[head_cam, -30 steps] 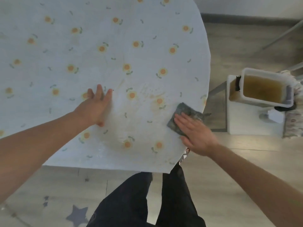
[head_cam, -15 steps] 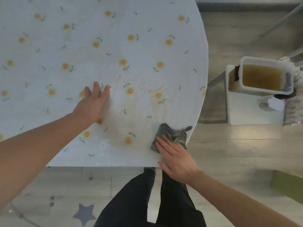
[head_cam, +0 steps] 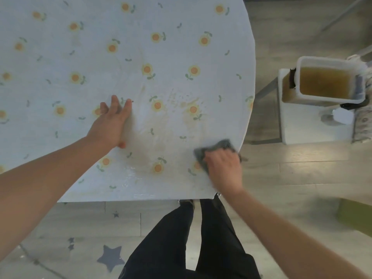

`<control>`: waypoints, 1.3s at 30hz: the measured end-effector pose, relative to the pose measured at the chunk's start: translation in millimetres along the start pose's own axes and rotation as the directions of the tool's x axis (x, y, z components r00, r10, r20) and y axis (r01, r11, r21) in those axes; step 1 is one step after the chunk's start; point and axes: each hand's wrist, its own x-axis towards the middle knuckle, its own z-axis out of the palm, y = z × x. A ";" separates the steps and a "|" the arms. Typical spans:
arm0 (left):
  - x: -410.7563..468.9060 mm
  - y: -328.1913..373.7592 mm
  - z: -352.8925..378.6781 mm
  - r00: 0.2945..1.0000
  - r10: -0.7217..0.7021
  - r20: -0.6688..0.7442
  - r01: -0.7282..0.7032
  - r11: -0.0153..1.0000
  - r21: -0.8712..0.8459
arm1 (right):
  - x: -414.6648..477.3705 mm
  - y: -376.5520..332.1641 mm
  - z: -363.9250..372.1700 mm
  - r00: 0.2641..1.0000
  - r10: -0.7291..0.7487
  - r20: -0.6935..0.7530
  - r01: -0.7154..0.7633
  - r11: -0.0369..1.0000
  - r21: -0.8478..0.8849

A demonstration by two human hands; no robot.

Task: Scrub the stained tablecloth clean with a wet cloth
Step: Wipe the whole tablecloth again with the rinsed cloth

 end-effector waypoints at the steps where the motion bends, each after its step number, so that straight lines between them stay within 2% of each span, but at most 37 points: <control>1: 0.1 0.0 0.3 1.000 0.000 -0.001 0.000 1.000 -0.008 | -26.2 -13.1 3.8 0.997 -0.059 0.050 0.057 0.997 0.043; 3: 0.0 -0.6 0.1 1.000 0.001 0.000 -0.001 1.000 -0.011 | -71.1 -31.1 7.3 0.965 -0.227 0.134 0.214 0.971 0.104; 5: -0.5 -0.3 -0.5 1.000 0.001 0.000 -0.001 1.000 -0.009 | -78.9 -24.7 7.3 0.898 -0.408 0.165 0.389 0.911 0.135; 7: -0.7 0.9 -1.9 1.000 -0.002 -0.005 0.002 1.000 -0.014 | -49.2 -1.6 0.8 0.859 -0.475 0.189 0.466 0.880 0.095; 8: -0.4 0.9 -2.8 1.000 -0.005 -0.005 0.005 1.000 -0.015 | -26.5 12.1 -3.2 0.878 -0.449 0.165 0.449 0.893 0.039; 9: -1.1 0.4 -2.5 1.000 -0.009 -0.002 0.009 1.000 -0.020 | -1.2 25.4 -8.7 0.920 -0.373 0.120 0.377 0.926 -0.014; 11: -1.0 -0.2 -1.9 1.000 -0.007 -0.001 0.007 1.000 -0.029 | 41.9 43.8 -21.8 0.995 -0.096 0.000 0.095 0.993 -0.070; 13: -1.1 -0.4 -1.6 1.000 -0.002 -0.006 0.002 1.000 -0.018 | 62.0 38.6 -27.1 0.980 0.182 -0.079 -0.186 0.981 -0.053; 15: -0.8 -0.8 -0.7 1.000 -0.010 -0.005 0.010 1.000 0.005 | 59.7 7.1 -21.2 0.947 0.318 -0.034 -0.320 0.946 -0.055; 17: -1.0 -0.7 -0.4 1.000 -0.016 -0.005 0.016 1.000 0.021 | 29.0 -35.5 -4.1 0.968 0.216 0.129 -0.206 0.974 -0.090; 19: -0.2 0.3 -1.3 1.000 -0.008 -0.001 0.008 0.999 0.035 | -11.5 -72.3 8.1 0.964 -0.016 0.266 0.021 1.000 -0.017; 21: 0.0 0.3 -2.6 1.000 -0.007 0.008 0.007 0.999 0.054 | -34.0 -76.3 14.4 0.936 -0.251 0.247 0.234 0.968 0.095; 22: 0.5 0.8 -3.2 1.000 -0.002 0.016 0.000 0.998 0.066 | -30.1 -66.5 13.7 0.924 -0.314 0.219 0.291 0.948 0.131; 25: 4.7 -0.3 -4.9 0.999 0.005 0.051 -0.011 0.994 0.106 | 14.4 -24.0 1.7 0.914 -0.378 0.146 0.371 0.926 0.068; 27: 12.2 -2.7 -9.7 0.997 0.010 0.070 -0.019 0.991 0.129 | 68.7 11.1 -9.9 0.958 -0.282 0.044 0.284 0.957 -0.056; 29: 18.2 -4.2 -15.4 0.995 0.021 0.102 -0.033 0.992 0.119 | 127.0 39.0 -22.4 0.998 -0.057 -0.007 0.055 0.986 -0.155; 30: 19.2 -5.0 -17.3 0.993 0.025 0.112 -0.037 0.993 0.110 | 149.6 47.2 -27.0 0.997 0.061 -0.039 -0.066 0.984 -0.165; 32: 18.9 -6.3 -18.7 0.991 0.031 0.127 -0.041 0.996 0.082 | 173.5 46.0 -28.1 0.951 0.288 -0.114 -0.301 0.945 -0.127; 34: 17.8 -7.2 -18.0 0.991 0.031 0.132 -0.039 0.998 0.058 | 172.5 15.1 -19.8 0.922 0.365 -0.125 -0.380 0.917 -0.120; 36: 17.4 -7.1 -18.3 0.990 0.035 0.137 -0.042 0.998 0.044 | 143.6 -26.7 2.0 0.958 0.286 0.019 -0.282 0.951 -0.127; 37: 17.4 -6.9 -18.0 0.990 0.036 0.140 -0.042 0.998 0.042 | 118.7 -49.7 10.4 0.964 0.205 0.168 -0.182 0.973 -0.143; 38: 17.6 -7.0 -18.7 0.990 0.035 0.140 -0.042 0.998 0.042 | 91.9 -68.2 12.5 0.941 0.087 0.327 -0.047 0.991 -0.128; 39: 17.8 -7.5 -19.5 0.990 0.039 0.139 -0.045 0.998 0.040 | 65.3 -79.5 9.5 0.881 -0.068 0.468 0.101 0.994 -0.046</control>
